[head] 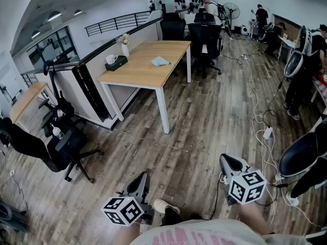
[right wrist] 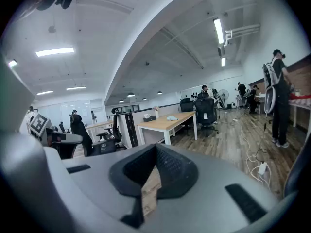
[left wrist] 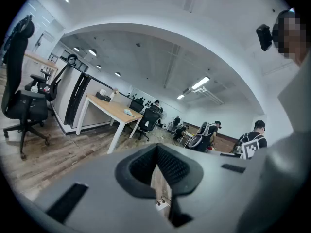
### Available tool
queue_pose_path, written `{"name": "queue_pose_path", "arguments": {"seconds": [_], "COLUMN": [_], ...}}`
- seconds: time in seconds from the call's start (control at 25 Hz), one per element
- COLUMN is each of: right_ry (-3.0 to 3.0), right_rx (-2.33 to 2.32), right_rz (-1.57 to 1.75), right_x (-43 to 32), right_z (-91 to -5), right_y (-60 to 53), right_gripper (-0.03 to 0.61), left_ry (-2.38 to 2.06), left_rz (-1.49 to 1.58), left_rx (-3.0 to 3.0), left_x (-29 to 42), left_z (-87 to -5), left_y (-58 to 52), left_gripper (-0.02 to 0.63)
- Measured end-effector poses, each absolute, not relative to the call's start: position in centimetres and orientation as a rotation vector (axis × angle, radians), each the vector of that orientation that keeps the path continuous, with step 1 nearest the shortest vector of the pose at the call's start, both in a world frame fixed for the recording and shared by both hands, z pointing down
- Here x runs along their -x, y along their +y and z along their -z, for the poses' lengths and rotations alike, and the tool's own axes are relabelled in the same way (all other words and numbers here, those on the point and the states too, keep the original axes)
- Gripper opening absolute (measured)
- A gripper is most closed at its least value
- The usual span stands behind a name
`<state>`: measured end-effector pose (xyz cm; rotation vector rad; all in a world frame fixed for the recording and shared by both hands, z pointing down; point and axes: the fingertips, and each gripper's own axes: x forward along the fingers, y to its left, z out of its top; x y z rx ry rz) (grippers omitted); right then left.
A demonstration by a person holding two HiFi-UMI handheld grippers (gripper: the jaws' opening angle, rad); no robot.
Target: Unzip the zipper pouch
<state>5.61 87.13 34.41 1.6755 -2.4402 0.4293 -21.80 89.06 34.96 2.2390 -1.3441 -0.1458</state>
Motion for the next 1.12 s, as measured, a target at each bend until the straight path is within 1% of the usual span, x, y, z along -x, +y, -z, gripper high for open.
{"name": "queue_pose_path", "arguments": {"seconds": [0.32,0.68,0.88,1.12], "right_ry": [-2.402,-2.360,-2.424,-2.459], "right_rx": [-1.643,-1.635,-1.676,-1.761], "right_rz": [-0.519,-0.612,-0.667,-0.628], "right_x": [-5.0,-2.0,0.4,3.1], "right_z": [-36.6,-38.8,-36.9,-34.2], "right_y": [86.7,78.2,71.6,65.3], "right_gripper": [-0.003,-0.003,-0.002,-0.002], "left_ry": [-1.325,-1.284,-1.290,-1.267], "left_rz": [0.105,0.050,0.066,0.125], "left_rx": [-2.201,-2.157,-2.191,-2.268], "left_x": [21.9,24.1,26.5,29.3], "left_z": [-36.6,-38.7,-36.7,-33.4], "left_y": [88.3,79.8,72.5,65.9], "left_gripper": [0.002,0.002,0.002,0.002]}}
